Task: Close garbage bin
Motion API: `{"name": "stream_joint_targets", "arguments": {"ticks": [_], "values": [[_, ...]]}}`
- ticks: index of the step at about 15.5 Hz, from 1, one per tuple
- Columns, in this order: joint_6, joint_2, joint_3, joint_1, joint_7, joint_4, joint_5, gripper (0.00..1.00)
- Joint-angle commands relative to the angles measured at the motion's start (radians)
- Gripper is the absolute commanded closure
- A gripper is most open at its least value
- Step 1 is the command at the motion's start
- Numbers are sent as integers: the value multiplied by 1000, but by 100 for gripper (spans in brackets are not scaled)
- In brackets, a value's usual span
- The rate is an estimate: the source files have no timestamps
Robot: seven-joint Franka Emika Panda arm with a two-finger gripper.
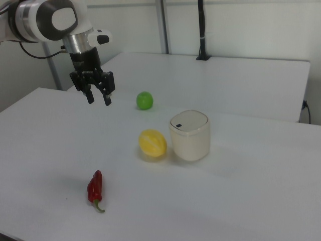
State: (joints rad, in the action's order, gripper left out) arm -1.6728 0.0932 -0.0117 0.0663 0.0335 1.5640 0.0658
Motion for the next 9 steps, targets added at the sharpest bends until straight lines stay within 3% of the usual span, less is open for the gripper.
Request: {"name": "stream_joint_targets", "arguments": {"ticks": [1, 9], "values": [[12, -29, 13, 13, 17, 28, 23, 0], [7, -24, 10, 15, 2, 27, 39, 0]]}}
